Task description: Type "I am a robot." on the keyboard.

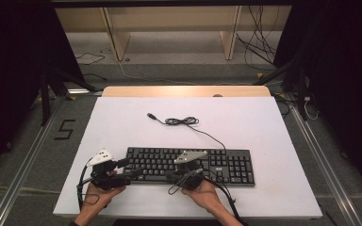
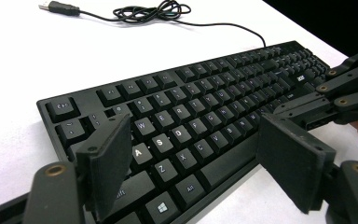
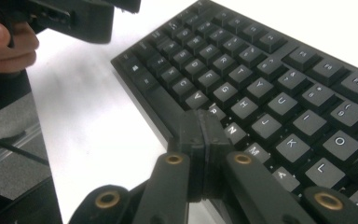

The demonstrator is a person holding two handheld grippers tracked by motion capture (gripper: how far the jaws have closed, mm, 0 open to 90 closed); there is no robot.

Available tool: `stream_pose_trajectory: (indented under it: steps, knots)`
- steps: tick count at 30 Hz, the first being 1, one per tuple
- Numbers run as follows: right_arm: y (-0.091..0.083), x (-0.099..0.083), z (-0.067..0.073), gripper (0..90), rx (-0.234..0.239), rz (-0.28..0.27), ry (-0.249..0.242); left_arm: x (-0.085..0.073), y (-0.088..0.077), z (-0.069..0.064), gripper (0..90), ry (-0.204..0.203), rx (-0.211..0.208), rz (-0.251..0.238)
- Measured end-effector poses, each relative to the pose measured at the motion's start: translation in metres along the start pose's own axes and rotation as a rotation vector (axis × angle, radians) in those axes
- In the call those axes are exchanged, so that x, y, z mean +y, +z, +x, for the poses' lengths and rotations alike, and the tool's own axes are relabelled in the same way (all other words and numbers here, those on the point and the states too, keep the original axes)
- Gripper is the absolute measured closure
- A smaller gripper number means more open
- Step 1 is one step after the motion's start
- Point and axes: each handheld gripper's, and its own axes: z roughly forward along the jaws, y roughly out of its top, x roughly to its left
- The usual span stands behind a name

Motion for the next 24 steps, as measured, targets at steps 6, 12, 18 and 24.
stream_pose_trajectory:
  steps: [6, 12, 18, 24]
  knots:
    - [0.0045, -0.0031, -0.002, 90.0, -0.014, 0.019, 0.002, 0.0001, -0.0003, 0.0004, 26.4, -0.002, 0.0, -0.001]
    - [0.0068, -0.0039, -0.0023, 90.0, -0.02, 0.029, -0.005, 0.0001, -0.0005, 0.0004, 26.3, -0.002, -0.001, -0.004]
    - [0.0093, -0.005, -0.0027, 90.0, -0.027, 0.041, -0.008, 0.0002, -0.0006, 0.0003, 26.3, -0.002, -0.001, -0.005]
    - [0.0102, -0.0061, -0.0041, 90.0, -0.033, 0.042, -0.009, 0.0001, -0.0005, 0.0009, 26.4, -0.005, 0.001, -0.005]
